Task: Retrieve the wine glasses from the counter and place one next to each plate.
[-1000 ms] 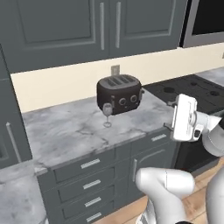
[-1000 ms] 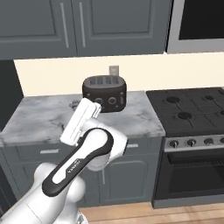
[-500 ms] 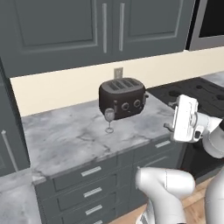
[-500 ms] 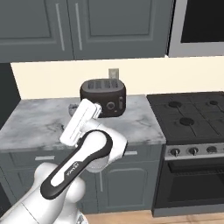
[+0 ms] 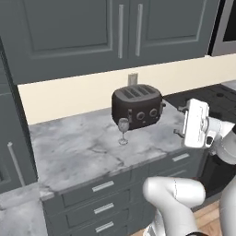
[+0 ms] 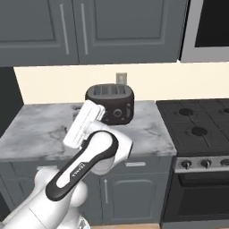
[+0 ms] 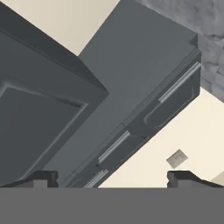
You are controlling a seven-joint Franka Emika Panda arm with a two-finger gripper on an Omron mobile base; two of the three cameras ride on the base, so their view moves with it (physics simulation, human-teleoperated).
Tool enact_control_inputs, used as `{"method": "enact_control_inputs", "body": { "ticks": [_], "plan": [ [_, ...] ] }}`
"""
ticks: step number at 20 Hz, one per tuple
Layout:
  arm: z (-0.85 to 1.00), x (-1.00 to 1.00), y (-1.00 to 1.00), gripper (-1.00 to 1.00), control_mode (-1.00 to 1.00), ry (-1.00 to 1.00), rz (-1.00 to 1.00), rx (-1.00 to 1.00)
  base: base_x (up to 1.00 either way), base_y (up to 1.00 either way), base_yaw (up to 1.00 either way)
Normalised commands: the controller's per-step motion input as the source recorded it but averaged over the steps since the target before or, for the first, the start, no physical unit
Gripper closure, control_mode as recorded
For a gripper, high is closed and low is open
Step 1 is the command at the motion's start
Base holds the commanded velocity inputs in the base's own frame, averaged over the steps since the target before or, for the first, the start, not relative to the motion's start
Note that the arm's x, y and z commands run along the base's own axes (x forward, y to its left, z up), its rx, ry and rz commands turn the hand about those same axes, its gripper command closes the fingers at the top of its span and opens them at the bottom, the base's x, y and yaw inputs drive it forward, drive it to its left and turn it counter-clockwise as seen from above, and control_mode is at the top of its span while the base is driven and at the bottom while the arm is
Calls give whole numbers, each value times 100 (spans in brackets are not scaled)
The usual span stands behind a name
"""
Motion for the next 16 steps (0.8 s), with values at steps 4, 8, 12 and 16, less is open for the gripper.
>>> {"method": "enact_control_inputs", "body": {
  "ticks": [4,8,12,16],
  "plan": [
    [0,0,0,-100,100,0,0,0,42,100,-3],
    [0,0,0,-100,100,0,0,0,25,79,0],
    [0,0,0,-100,100,0,0,0,0,7,-4],
    [0,0,0,-100,100,0,0,0,-30,1,-22]
  ]
}}
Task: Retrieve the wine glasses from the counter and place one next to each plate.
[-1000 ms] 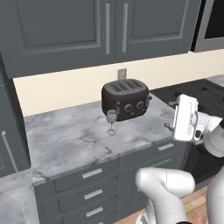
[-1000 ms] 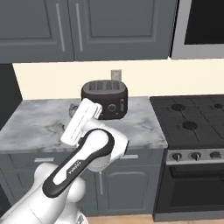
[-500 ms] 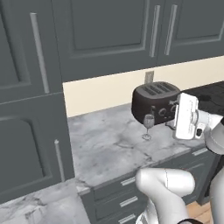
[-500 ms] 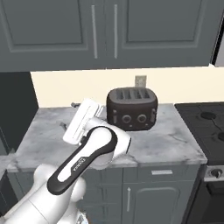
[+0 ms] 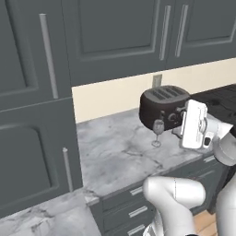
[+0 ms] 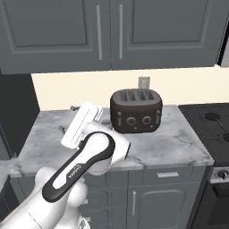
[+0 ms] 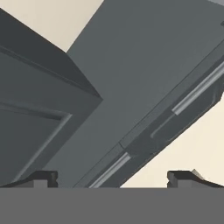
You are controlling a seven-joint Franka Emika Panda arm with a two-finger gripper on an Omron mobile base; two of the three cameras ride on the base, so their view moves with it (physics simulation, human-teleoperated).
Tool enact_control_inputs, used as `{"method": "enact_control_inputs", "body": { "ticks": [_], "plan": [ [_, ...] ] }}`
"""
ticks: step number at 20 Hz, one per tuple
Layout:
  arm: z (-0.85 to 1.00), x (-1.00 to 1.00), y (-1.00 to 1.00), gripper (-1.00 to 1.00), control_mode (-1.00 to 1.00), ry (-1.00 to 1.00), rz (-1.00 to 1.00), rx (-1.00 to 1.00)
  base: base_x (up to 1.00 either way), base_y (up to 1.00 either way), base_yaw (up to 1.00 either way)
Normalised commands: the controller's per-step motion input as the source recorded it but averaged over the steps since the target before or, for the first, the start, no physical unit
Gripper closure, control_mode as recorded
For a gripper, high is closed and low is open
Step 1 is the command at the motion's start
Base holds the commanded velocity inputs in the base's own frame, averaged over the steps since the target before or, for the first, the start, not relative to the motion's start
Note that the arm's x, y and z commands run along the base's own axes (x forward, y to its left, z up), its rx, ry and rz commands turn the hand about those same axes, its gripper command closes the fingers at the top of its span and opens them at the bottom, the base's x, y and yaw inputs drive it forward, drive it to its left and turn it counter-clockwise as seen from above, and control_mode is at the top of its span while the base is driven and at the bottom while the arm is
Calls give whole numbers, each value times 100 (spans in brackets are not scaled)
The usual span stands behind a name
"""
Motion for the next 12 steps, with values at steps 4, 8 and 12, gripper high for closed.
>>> {"method": "enact_control_inputs", "body": {
  "ticks": [4,8,12],
  "plan": [
    [0,0,0,-100,100,0,0,0,-26,1,-37],
    [0,0,0,-100,100,0,0,0,-1,6,-33],
    [-7,13,-11,-100,-100,1,0,0,3,0,-4]
  ]
}}
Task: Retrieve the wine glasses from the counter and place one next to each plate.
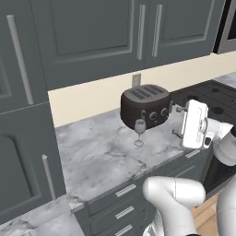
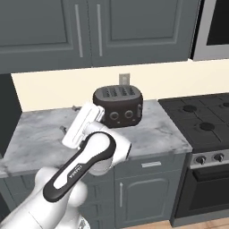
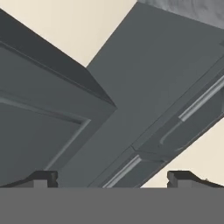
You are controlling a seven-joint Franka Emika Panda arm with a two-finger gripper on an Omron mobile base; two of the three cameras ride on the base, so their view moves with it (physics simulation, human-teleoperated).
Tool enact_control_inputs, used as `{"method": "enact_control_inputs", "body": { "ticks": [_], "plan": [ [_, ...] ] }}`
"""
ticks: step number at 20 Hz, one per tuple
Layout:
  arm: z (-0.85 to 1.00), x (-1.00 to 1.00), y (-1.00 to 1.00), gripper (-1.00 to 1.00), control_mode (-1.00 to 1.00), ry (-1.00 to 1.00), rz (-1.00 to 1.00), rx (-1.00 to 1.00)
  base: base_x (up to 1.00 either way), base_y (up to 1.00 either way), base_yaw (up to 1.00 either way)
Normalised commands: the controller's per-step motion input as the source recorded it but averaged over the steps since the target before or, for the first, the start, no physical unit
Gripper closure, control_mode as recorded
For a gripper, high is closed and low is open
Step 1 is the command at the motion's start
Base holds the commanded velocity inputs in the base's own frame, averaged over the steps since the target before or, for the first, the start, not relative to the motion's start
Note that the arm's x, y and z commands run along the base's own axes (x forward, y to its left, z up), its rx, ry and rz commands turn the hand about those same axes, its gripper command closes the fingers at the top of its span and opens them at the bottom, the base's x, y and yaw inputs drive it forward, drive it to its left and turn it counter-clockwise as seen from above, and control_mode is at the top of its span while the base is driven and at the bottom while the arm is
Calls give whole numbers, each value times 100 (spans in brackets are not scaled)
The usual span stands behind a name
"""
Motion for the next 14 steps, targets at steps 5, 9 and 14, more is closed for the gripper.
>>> {"method": "enact_control_inputs", "body": {
  "ticks": [5,9,14],
  "plan": [
    [-23,12,-33,-100,-100,4,0,0,0,0,0],
    [-30,31,-33,-100,-100,10,0,0,0,0,0],
    [-53,61,-35,-100,-100,17,0,0,0,0,0]
  ]
}}
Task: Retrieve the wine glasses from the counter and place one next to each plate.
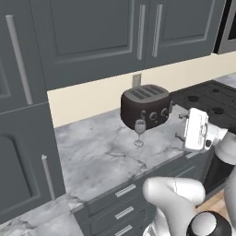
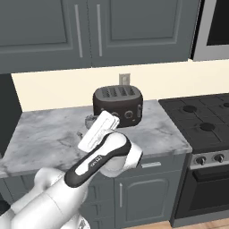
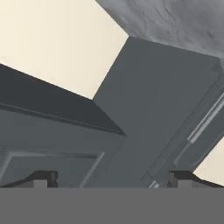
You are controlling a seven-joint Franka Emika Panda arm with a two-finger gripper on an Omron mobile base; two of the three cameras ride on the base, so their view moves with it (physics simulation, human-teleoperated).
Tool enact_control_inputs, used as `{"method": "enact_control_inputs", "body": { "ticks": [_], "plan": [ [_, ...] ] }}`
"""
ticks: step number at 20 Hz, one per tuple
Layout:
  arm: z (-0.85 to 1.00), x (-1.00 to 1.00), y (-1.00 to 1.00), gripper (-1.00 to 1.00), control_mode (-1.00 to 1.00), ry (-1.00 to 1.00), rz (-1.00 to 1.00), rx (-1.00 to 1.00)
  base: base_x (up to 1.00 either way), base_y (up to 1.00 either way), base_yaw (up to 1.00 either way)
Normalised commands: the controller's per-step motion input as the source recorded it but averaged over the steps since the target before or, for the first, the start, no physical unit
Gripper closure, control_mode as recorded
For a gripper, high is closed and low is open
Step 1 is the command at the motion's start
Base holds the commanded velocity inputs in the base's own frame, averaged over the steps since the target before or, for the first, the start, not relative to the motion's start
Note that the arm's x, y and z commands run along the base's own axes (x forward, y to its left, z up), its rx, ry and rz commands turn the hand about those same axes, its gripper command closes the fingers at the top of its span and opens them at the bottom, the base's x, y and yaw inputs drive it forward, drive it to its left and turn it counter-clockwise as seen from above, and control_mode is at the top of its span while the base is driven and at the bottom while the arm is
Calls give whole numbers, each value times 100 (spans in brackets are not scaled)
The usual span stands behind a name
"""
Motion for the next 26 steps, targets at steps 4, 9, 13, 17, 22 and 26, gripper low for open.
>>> {"method": "enact_control_inputs", "body": {
  "ticks": [4,9,13,17,22,26],
  "plan": [
    [-57,73,-15,-100,-100,22,0,-1,0,0,0],
    [-43,72,-6,-100,-100,18,0,-1,0,0,0],
    [-35,45,0,-100,-100,13,0,-3,0,0,0],
    [-33,31,0,-100,-100,6,-1,-8,0,0,0],
    [-37,27,0,-100,-100,4,-2,-8,0,0,0],
    [-36,50,0,-100,-100,10,-8,-7,0,0,0]
  ]
}}
